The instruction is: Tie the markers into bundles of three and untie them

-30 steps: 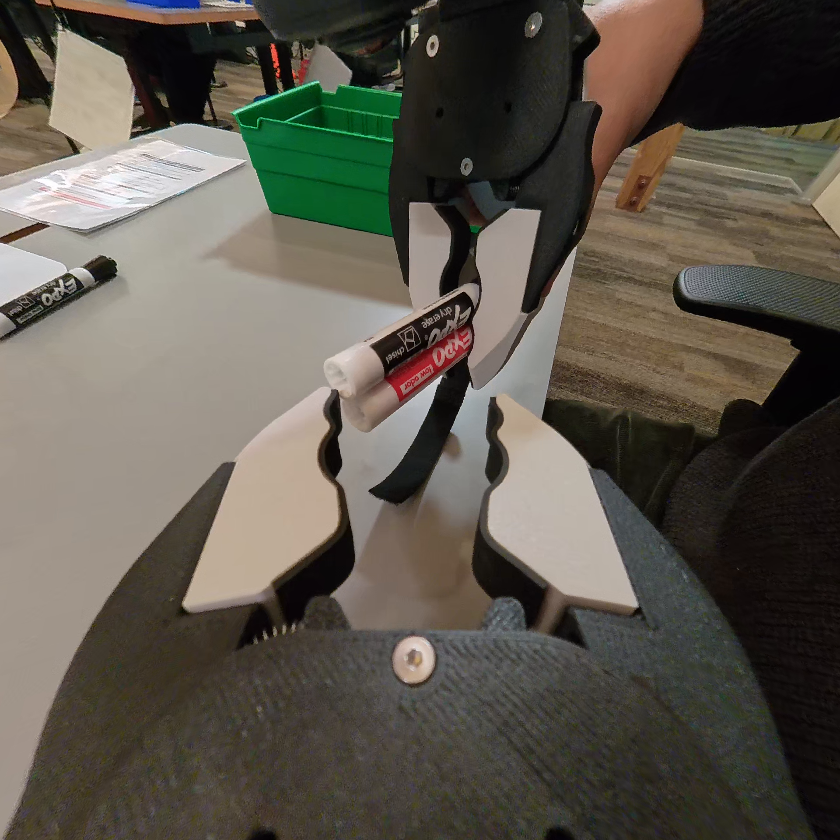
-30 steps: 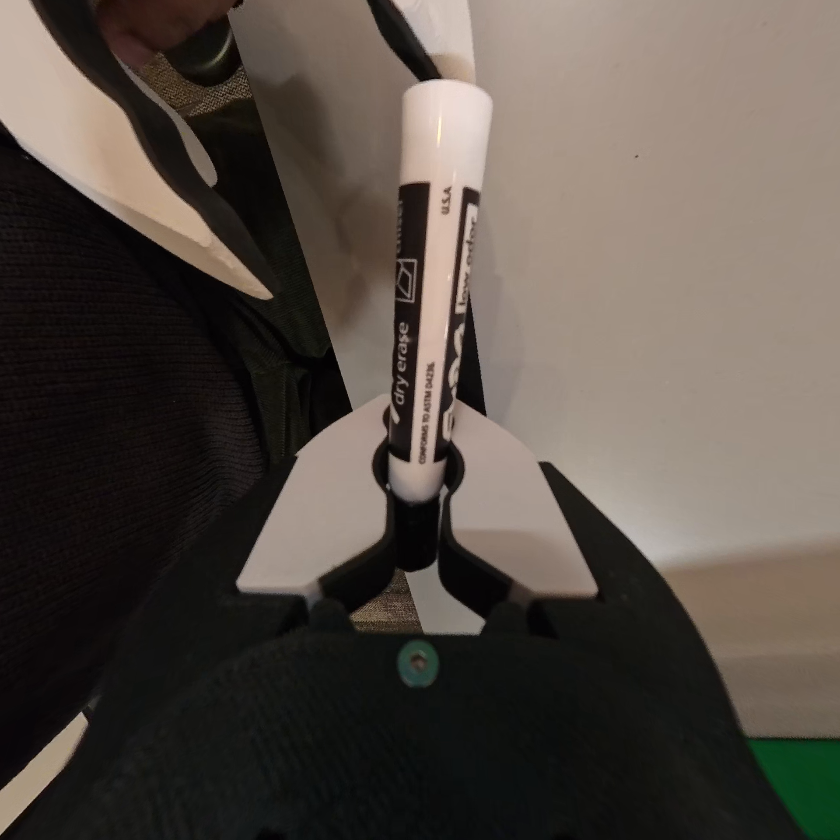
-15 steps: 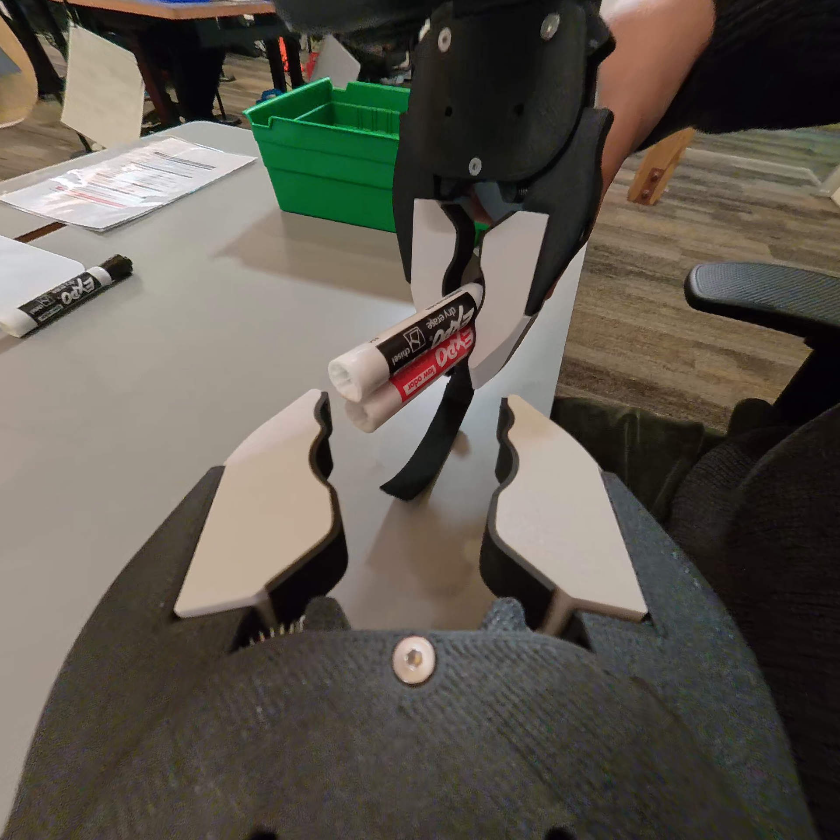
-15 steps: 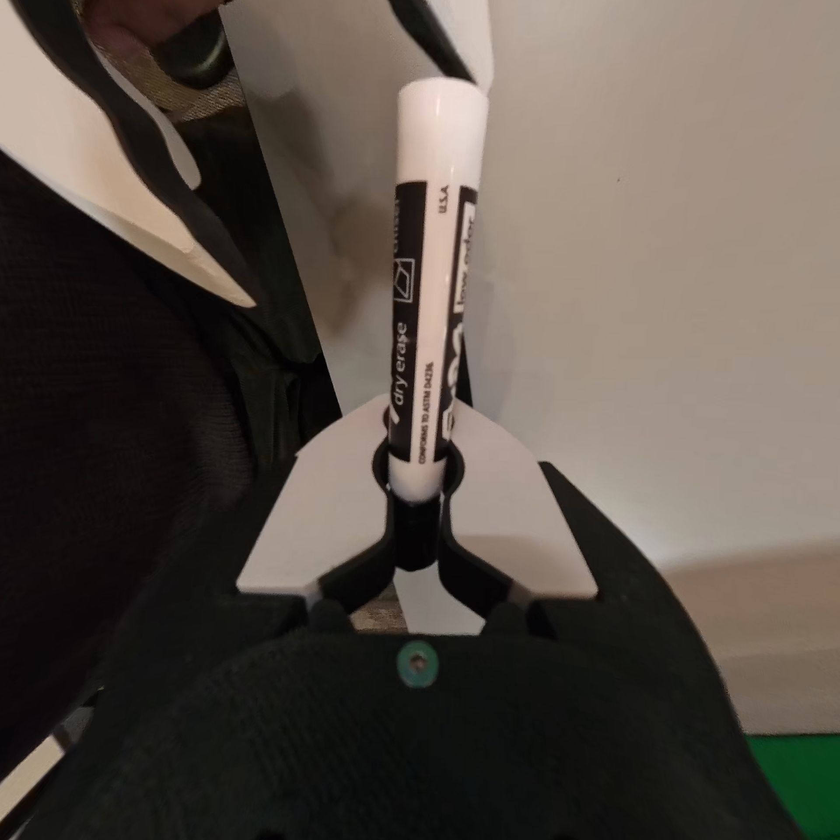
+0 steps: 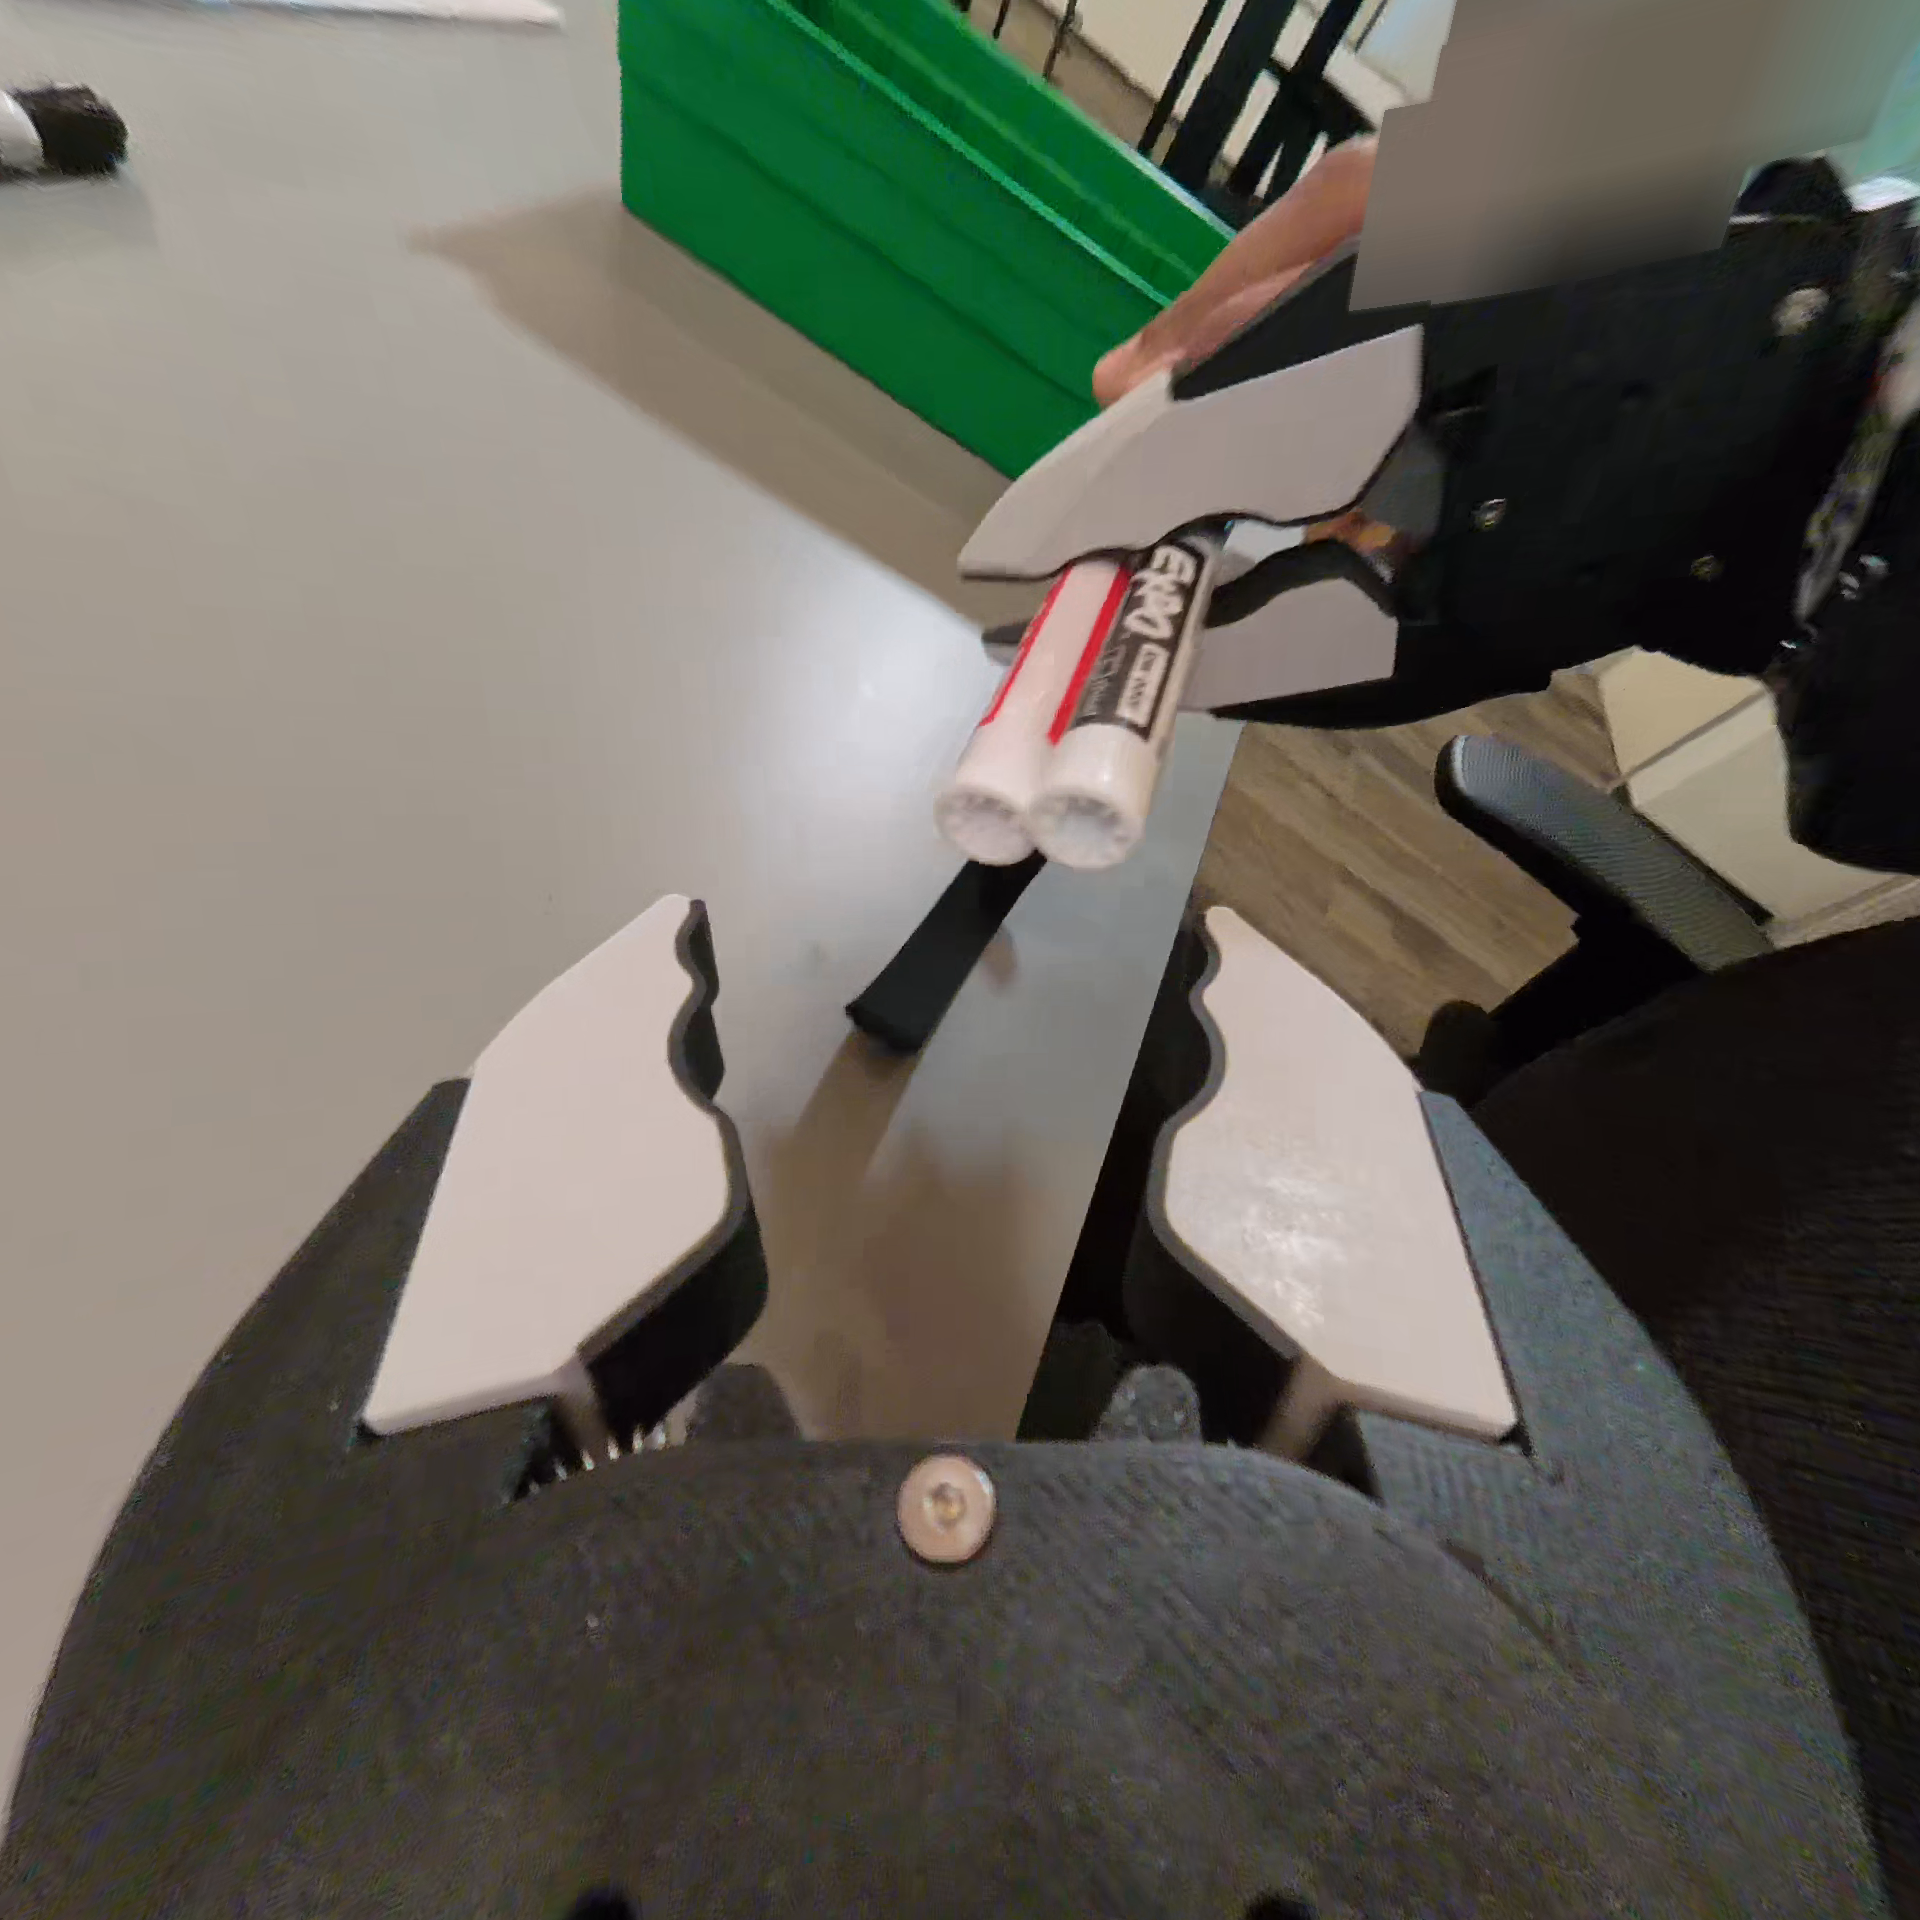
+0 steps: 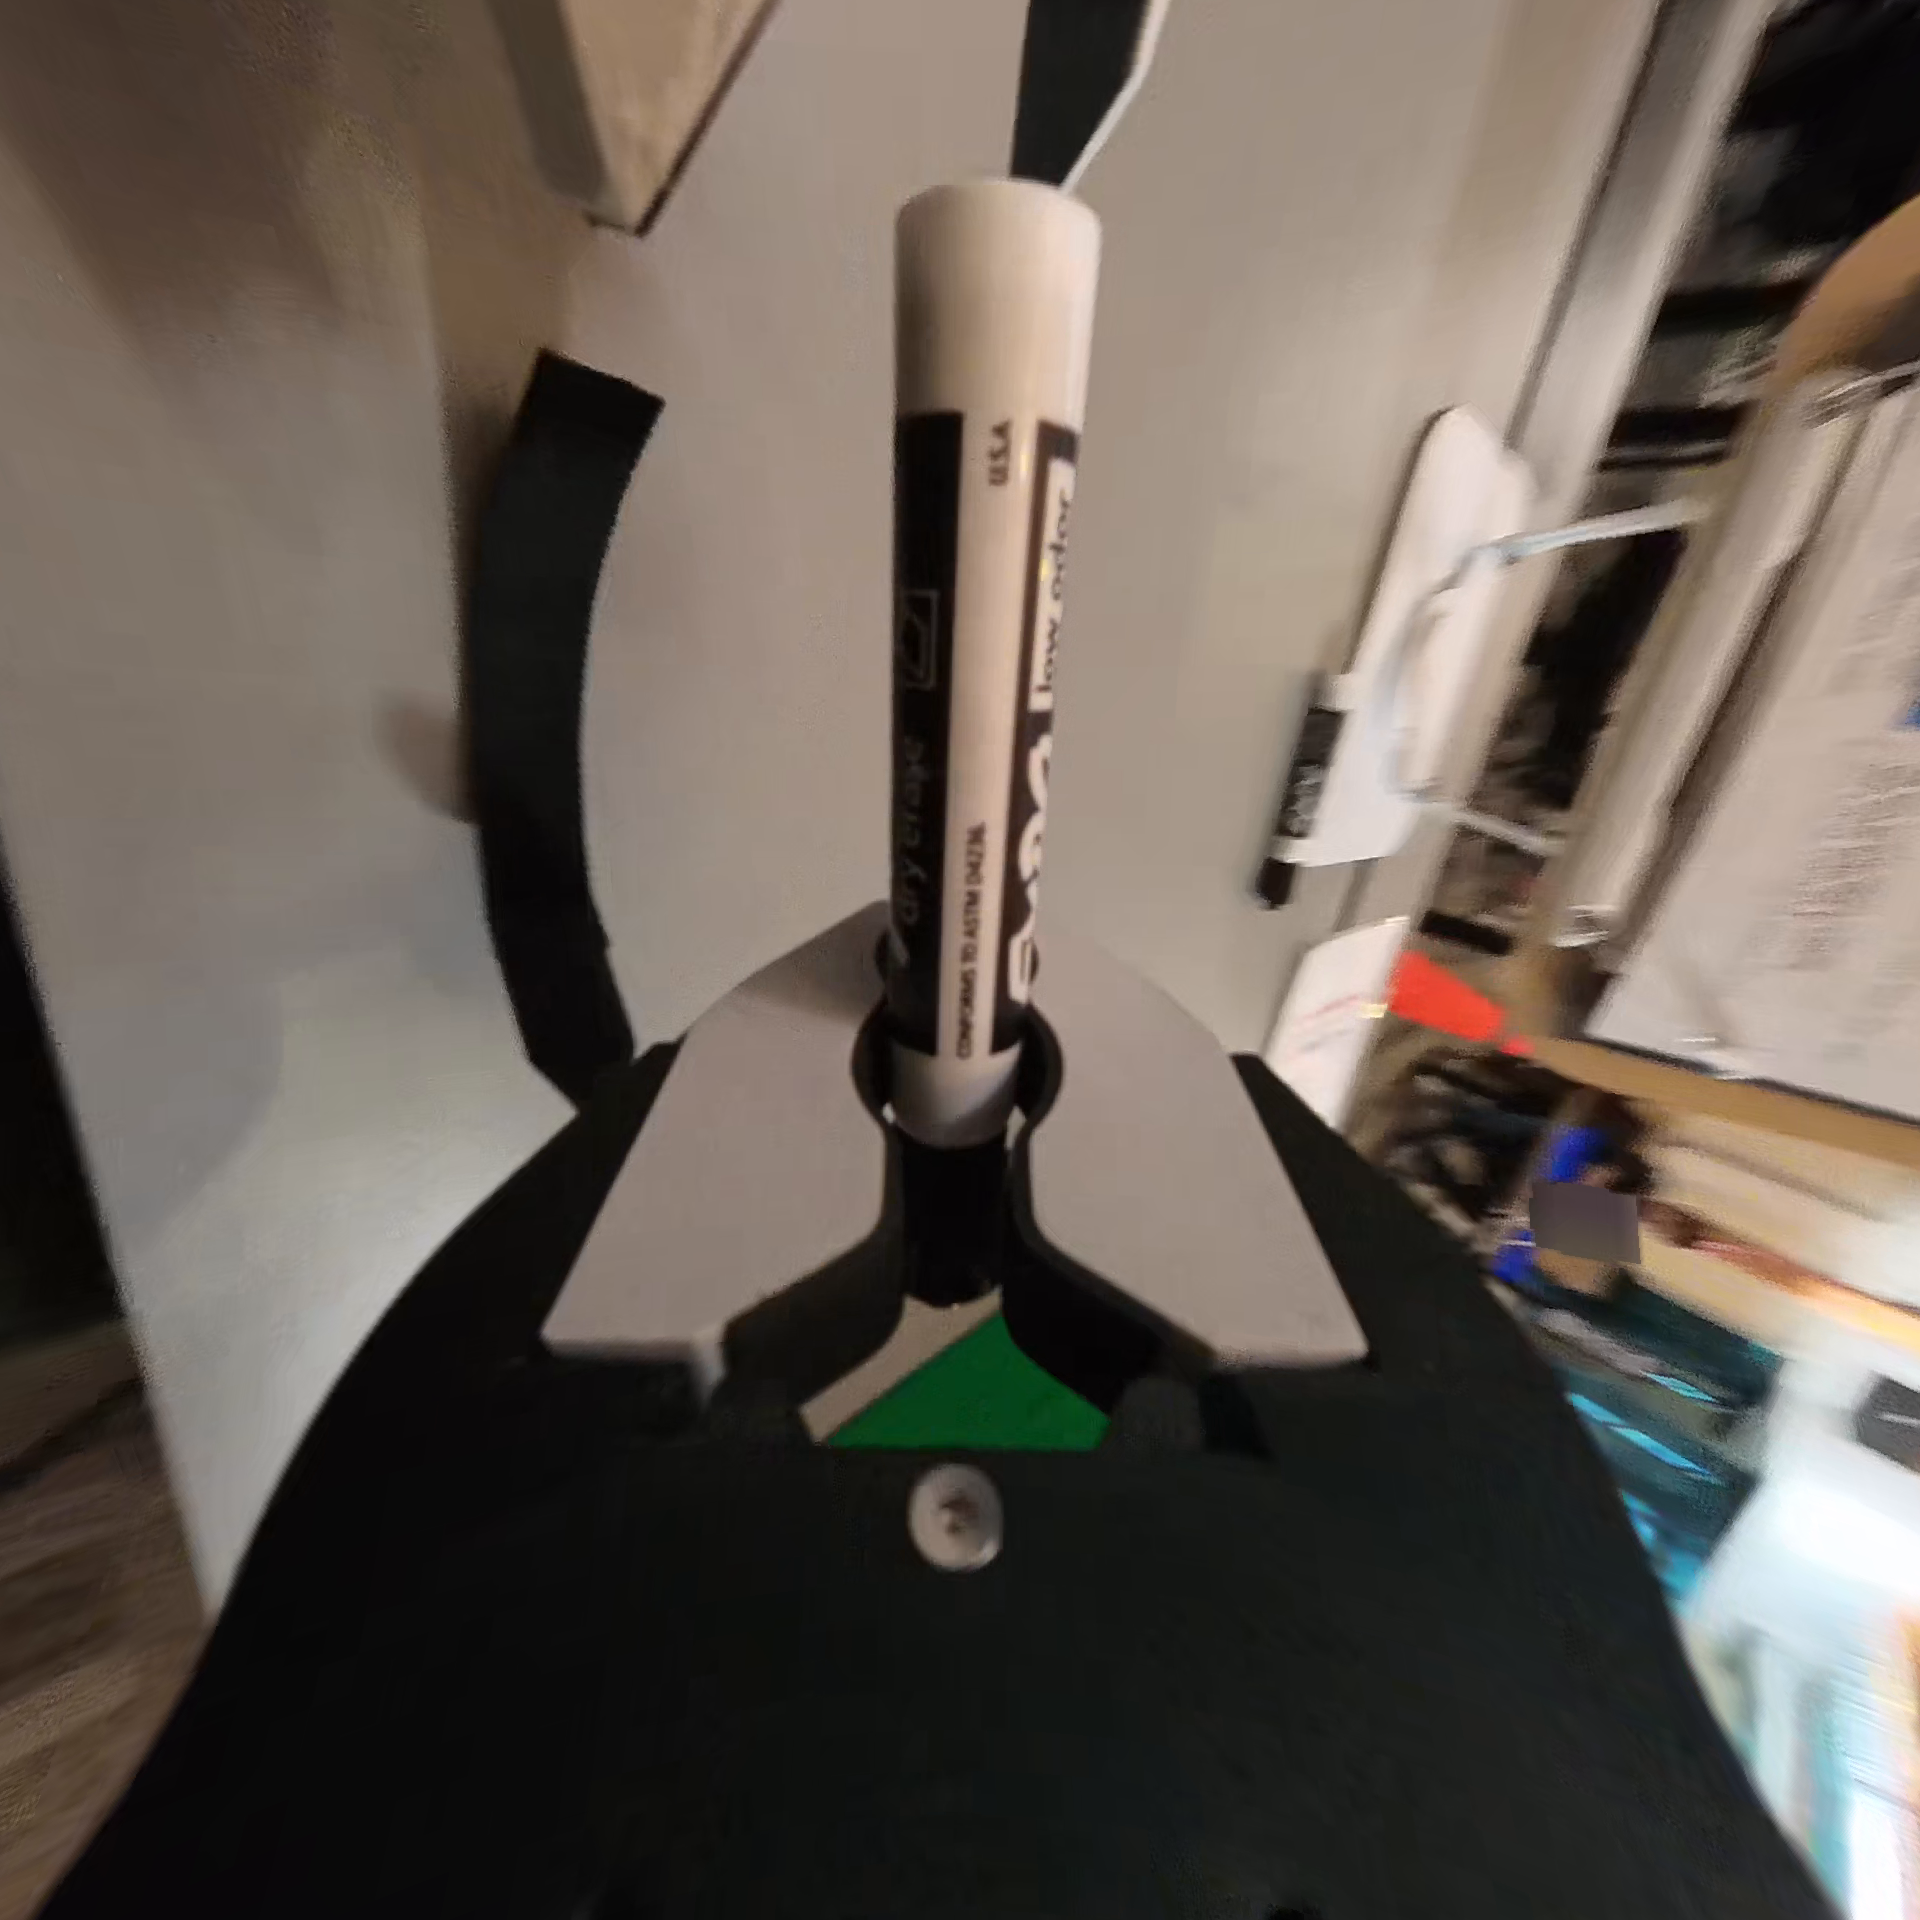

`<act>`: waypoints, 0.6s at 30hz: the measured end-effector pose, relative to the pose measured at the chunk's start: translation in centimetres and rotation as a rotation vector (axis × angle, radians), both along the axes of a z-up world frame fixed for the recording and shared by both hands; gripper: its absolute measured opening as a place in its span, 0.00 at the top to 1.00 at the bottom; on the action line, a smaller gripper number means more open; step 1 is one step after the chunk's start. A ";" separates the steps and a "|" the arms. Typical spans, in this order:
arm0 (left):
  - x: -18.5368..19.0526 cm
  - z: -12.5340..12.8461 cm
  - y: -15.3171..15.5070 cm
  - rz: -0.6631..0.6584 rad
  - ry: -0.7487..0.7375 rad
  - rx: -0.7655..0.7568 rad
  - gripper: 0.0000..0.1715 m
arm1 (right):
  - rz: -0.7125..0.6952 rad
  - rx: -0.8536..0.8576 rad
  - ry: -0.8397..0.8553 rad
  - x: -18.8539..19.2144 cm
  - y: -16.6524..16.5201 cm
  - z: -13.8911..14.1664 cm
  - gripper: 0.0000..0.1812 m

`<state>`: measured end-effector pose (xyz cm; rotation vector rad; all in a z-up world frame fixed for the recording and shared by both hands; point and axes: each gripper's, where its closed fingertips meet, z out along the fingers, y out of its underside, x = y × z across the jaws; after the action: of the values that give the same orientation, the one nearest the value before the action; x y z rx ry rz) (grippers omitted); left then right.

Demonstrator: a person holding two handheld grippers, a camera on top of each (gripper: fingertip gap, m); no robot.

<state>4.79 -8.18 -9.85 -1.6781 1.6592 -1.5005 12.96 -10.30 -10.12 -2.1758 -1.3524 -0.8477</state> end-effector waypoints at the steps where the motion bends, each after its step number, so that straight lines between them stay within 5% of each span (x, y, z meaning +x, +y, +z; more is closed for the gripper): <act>1: -0.1 -0.3 0.1 0.004 0.017 0.032 0.50 | 0.034 0.038 -0.041 -0.1 0.2 0.4 0.91; 6: -0.8 -1.0 -1.3 -0.048 0.132 0.186 0.50 | 0.229 0.259 -0.335 -0.3 1.1 3.6 0.91; 10: -1.0 -0.6 -3.6 -0.139 0.241 0.142 0.49 | 0.407 0.411 -0.548 -1.6 1.6 6.3 0.91; 18: -0.5 0.6 -4.9 -0.219 0.350 0.219 0.48 | 0.560 0.504 -0.739 -3.3 1.7 8.5 0.91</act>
<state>4.33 -13.04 -9.21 -1.7560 2.1635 -1.1023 9.63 -8.63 -1.63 -1.0360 -1.6984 -1.6050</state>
